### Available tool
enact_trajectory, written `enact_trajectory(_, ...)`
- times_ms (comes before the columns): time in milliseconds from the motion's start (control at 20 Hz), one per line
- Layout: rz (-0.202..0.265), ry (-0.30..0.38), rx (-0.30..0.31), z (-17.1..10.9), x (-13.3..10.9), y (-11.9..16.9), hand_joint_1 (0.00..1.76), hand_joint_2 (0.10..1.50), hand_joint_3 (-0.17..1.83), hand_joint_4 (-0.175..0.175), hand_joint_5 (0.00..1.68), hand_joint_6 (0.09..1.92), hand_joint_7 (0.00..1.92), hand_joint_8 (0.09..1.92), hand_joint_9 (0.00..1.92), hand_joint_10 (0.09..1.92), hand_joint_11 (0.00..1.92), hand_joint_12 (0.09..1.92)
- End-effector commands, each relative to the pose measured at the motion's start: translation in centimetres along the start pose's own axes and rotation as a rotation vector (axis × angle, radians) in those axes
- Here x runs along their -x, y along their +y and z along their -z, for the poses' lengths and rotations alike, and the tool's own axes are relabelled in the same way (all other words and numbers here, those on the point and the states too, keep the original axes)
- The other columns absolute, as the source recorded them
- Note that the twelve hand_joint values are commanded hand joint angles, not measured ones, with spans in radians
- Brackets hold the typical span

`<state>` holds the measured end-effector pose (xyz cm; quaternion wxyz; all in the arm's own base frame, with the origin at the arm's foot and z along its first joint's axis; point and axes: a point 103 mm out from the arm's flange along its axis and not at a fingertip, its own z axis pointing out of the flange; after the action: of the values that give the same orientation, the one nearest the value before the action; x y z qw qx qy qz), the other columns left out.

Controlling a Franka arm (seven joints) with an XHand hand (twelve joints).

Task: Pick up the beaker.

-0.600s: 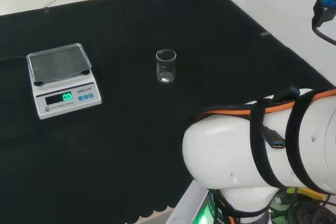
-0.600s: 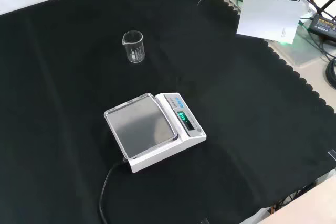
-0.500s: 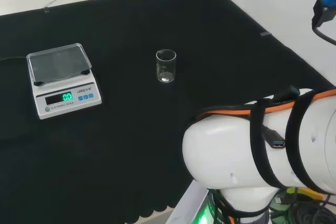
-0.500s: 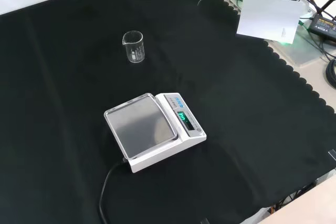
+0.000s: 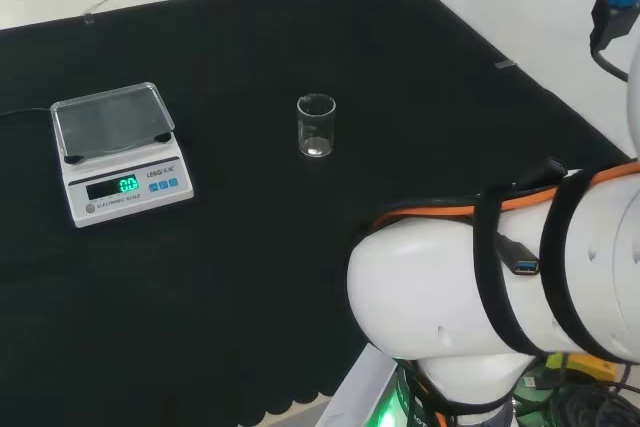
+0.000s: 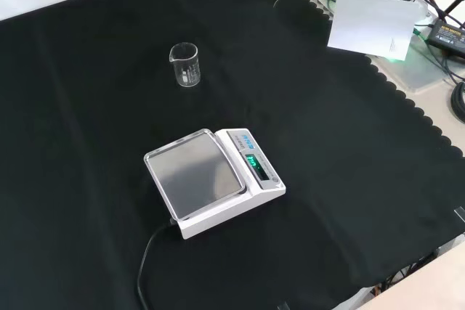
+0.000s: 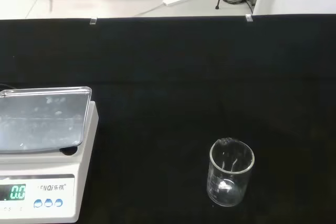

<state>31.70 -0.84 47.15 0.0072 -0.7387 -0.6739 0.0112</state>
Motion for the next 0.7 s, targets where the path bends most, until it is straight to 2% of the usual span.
enact_trajectory(50,-0.018,0.022,-0.051,-2.9,1.2,3.6,0.69,0.64,0.37,-0.062,0.34,0.29,0.44,0.79,0.42,0.85,0.15,1.49)
enact_trajectory(400,-0.039,0.005,-0.132,-7.2,2.9,9.2,0.69,0.63,0.34,-0.051,0.33,0.24,0.39,0.78,0.38,0.86,0.11,1.5)
enact_trajectory(700,-0.056,-0.013,-0.182,-10.5,4.1,12.5,0.69,0.63,0.32,-0.046,0.33,0.21,0.36,0.78,0.36,0.87,0.08,1.5)
